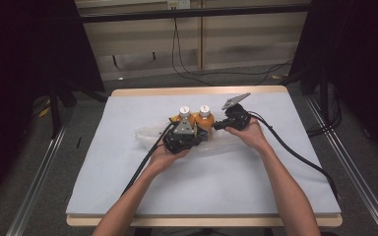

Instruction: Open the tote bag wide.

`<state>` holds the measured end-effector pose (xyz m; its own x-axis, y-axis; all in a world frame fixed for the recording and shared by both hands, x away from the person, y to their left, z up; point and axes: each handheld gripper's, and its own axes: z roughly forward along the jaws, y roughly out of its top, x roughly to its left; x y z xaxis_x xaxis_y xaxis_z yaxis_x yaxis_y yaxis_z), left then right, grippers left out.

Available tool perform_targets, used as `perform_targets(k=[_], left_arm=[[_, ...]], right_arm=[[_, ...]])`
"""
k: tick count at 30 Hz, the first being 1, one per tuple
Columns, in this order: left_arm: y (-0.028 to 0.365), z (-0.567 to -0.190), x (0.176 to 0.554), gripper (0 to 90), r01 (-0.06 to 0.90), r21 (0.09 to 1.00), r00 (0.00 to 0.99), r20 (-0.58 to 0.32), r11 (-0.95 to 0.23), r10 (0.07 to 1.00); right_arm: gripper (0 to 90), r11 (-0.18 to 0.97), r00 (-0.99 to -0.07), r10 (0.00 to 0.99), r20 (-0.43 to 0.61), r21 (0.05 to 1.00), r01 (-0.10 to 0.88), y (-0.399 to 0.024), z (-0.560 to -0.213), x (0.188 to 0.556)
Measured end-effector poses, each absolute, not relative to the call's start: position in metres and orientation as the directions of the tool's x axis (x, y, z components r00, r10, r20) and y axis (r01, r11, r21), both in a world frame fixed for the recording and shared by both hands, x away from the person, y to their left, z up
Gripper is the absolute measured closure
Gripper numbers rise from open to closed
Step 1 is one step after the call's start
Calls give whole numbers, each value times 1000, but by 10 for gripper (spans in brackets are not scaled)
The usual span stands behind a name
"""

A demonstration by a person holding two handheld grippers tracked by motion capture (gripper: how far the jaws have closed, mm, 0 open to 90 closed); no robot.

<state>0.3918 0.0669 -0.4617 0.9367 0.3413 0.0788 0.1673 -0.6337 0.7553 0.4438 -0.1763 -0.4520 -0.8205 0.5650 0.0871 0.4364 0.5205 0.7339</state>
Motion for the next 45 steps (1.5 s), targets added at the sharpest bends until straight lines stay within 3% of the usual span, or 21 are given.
perform_targets(k=[8,11,22,27,45], left_arm=[[65,-485,390,900,185,732,942,58,-656,330],[67,-485,393,900,208,729,945,23,-652,326],[67,-480,384,900,184,690,962,22,-701,274],[71,-480,373,900,158,688,973,12,-708,228],[80,-482,348,900,142,712,985,-31,-688,171]], right_arm=[[900,548,-816,569,101,694,468,-163,-471,454],[900,553,-812,576,94,687,472,-159,-475,459],[900,526,-762,639,107,663,533,-165,-482,473],[900,559,-755,655,41,646,520,-156,-479,477],[900,465,-689,716,109,662,588,-146,-483,511]])
